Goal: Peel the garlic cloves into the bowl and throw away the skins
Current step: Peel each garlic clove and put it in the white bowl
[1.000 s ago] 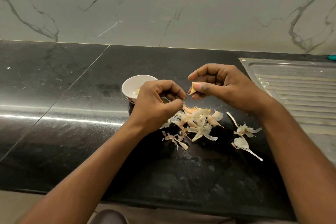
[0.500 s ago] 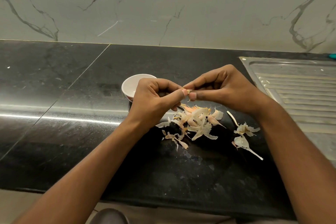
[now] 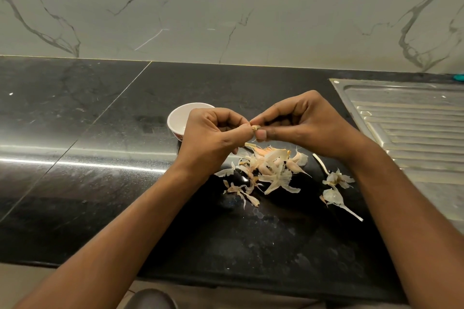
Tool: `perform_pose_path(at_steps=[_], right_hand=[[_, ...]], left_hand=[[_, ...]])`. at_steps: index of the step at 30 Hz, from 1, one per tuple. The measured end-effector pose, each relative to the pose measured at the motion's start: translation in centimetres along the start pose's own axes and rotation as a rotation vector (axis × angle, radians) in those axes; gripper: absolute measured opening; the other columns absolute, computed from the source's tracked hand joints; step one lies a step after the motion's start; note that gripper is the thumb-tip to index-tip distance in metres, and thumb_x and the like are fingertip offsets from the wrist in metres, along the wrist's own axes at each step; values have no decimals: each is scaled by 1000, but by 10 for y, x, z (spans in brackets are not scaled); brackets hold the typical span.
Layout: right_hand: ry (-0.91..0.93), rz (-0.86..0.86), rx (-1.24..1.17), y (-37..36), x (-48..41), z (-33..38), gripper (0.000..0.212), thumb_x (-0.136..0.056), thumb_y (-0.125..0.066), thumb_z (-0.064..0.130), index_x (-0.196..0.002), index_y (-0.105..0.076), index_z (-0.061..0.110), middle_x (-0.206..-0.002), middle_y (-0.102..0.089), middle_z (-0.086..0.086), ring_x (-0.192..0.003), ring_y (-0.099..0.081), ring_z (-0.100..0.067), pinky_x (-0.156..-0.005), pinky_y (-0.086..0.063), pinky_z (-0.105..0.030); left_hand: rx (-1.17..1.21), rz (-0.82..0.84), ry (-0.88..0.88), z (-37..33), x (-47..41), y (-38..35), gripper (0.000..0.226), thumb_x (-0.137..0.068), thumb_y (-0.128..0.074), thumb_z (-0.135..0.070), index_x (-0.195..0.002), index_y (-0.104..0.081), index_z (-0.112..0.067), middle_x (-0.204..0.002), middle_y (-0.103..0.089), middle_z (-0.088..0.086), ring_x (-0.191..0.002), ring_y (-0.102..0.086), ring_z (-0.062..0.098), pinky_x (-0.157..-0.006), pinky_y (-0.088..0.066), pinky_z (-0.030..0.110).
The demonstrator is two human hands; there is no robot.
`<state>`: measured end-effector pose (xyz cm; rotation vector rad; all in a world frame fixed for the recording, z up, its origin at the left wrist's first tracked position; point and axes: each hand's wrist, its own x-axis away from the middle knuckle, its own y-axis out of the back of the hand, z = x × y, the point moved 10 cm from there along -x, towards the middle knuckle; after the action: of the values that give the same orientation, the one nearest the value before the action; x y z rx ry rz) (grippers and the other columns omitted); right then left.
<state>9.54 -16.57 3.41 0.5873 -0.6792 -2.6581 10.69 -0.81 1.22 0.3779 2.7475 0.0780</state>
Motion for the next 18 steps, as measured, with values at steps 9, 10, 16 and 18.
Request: perform_pose_path(at_steps=[9, 10, 16, 18], right_hand=[[0, -125, -197, 19, 6, 5, 27, -91, -77, -2, -118, -75, -4, -104, -82, -15, -96, -81, -29, -87, -65, -32], [-4, -131, -205, 21, 6, 4, 26, -92, -77, -2, -118, -74, -5, -105, -82, -15, -97, -81, -29, -88, -65, -33], [-9, -140, -220, 24, 7, 4, 25, -95, -73, -2, -120, -71, -6, -107, -81, -17, -100, -80, -32, -90, -65, -34], [-8, -138, -216, 23, 6, 4, 24, -96, -72, -2, -120, -70, -7, -107, -81, -17, -102, -80, -32, -91, -65, -35]], left_hand=[[-1, -34, 32, 3, 0, 4, 21, -86, -72, 9, -74, -76, -7, -63, -68, 12, -51, -56, 15, -51, -48, 22], [1, -34, 30, 3, 0, 4, 21, -86, -72, 9, -74, -76, -8, -63, -68, 12, -51, -56, 15, -51, -47, 22], [0, -57, 31, 3, 0, 7, 15, -84, -73, 4, -73, -75, -6, -60, -66, 10, -50, -56, 15, -50, -48, 24], [-4, -68, 29, 3, -1, 8, 18, -86, -70, 9, -74, -73, -3, -60, -66, 10, -49, -56, 15, -50, -48, 23]])
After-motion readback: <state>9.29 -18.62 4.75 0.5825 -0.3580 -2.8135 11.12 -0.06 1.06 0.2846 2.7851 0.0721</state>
